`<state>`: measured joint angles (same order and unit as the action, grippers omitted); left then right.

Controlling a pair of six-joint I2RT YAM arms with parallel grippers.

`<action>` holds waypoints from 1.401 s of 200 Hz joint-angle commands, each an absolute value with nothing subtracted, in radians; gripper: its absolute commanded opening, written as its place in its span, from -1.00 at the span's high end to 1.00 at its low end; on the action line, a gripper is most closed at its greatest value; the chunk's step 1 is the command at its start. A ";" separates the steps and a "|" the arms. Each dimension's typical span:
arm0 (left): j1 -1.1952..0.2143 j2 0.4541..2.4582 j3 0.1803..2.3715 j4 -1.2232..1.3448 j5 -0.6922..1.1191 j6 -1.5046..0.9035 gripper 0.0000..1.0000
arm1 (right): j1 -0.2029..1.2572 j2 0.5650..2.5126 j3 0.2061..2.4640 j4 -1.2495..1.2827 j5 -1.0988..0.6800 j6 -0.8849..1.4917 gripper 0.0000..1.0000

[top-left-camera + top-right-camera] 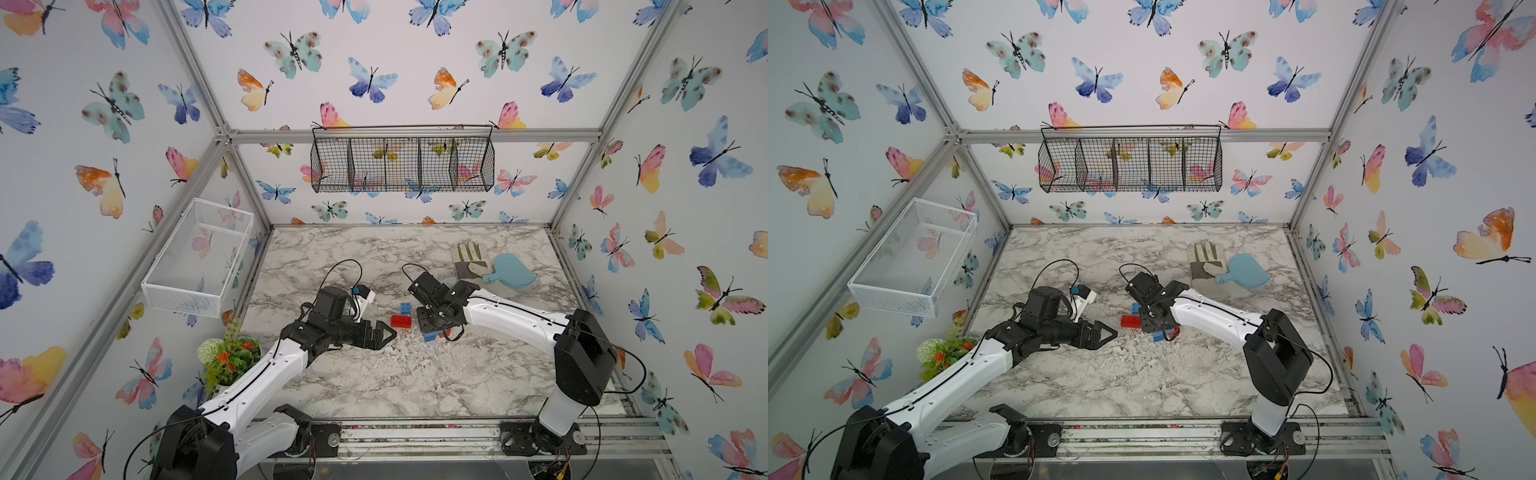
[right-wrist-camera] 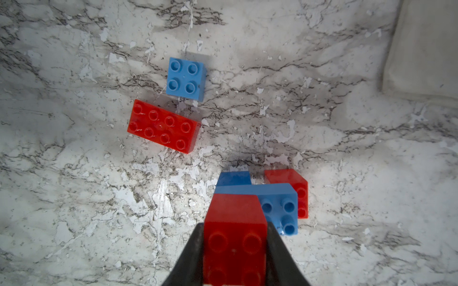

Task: Assemble a giraffe with lego
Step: Assemble the lego brick with the lego brick.

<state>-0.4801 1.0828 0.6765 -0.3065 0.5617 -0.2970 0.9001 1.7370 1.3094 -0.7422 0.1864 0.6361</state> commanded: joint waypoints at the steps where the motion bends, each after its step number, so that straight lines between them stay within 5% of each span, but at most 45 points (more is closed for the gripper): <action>1: -0.485 1.072 0.673 -0.310 0.551 -0.298 -0.97 | 0.908 1.754 1.261 -0.770 0.196 0.646 0.66; 280: -0.485 1.074 0.673 -0.305 0.547 -0.299 -0.97 | 0.911 1.569 1.143 -0.571 0.197 0.528 0.70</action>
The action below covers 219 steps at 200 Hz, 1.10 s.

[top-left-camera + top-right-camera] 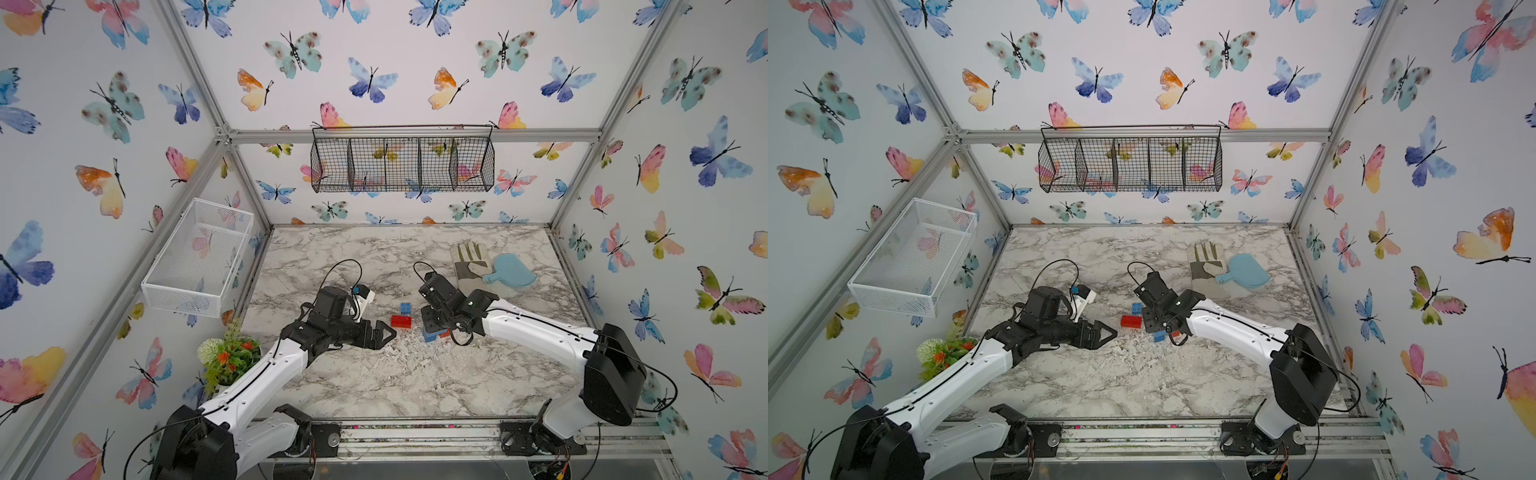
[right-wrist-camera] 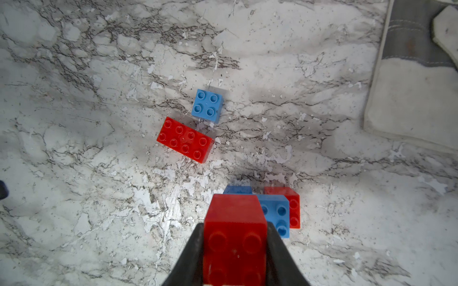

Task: Assemble a giraffe with lego
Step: Assemble the lego brick with the lego brick.

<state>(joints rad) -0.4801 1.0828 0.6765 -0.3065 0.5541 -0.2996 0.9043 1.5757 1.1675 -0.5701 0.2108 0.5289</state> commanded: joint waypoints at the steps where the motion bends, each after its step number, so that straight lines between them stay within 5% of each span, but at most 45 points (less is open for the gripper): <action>1: -0.485 1.074 0.673 -0.305 0.548 -0.299 -0.97 | 0.911 1.569 1.143 -0.571 0.196 0.529 0.70; 219: -0.486 1.072 0.670 -0.306 0.543 -0.301 -0.97 | 0.945 1.629 1.136 -0.623 0.254 0.548 0.71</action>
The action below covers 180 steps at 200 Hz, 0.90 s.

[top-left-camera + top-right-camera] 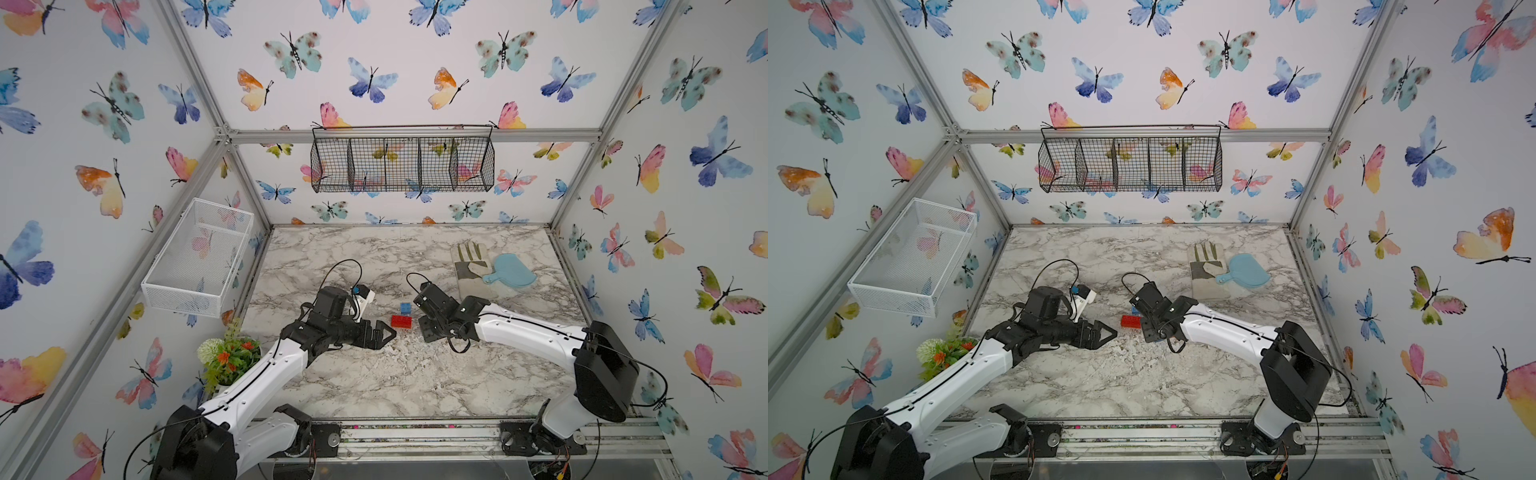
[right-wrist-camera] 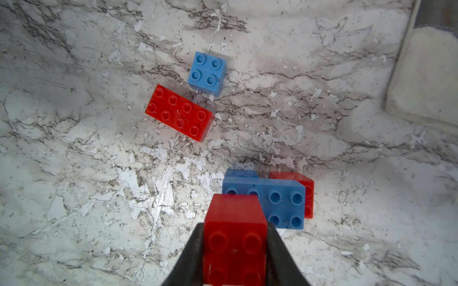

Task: Assemble a giraffe with lego
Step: Assemble the lego brick with the lego brick.

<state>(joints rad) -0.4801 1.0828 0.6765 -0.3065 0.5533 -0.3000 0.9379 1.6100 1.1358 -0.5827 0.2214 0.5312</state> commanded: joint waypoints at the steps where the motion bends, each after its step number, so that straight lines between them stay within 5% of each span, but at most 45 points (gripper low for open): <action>1: -0.486 1.072 0.670 -0.306 0.543 -0.301 -0.97 | 0.945 1.629 1.136 -0.623 0.255 0.550 0.71; 180: -0.485 1.072 0.670 -0.306 0.541 -0.301 -0.97 | 0.945 1.670 1.146 -0.637 0.222 0.499 0.71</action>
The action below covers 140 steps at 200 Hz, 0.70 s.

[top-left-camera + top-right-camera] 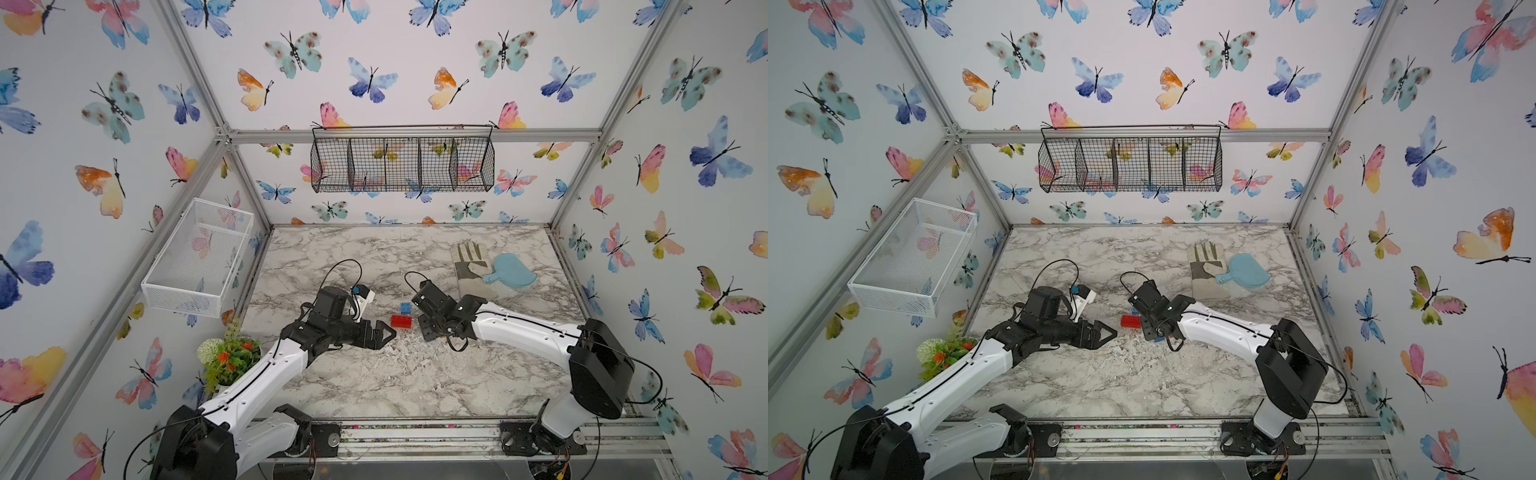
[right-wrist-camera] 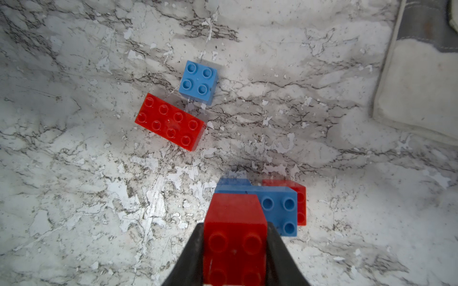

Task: Assemble a giraffe with lego
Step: Assemble the lego brick with the lego brick.

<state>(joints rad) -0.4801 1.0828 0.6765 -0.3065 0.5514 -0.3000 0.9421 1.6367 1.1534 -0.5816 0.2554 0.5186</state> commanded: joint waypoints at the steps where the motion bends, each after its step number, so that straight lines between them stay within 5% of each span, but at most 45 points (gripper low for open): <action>1: -0.486 1.072 0.670 -0.306 0.541 -0.301 -0.97 | 0.945 1.670 1.147 -0.637 0.221 0.499 0.71; 140: -0.486 1.075 0.672 -0.304 0.549 -0.302 -0.97 | 0.943 1.752 1.205 -0.766 0.149 0.545 0.71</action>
<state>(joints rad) -0.4801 1.0828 0.6765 -0.3065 0.5518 -0.3000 0.9413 1.6932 1.2232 -0.6506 0.2237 0.5274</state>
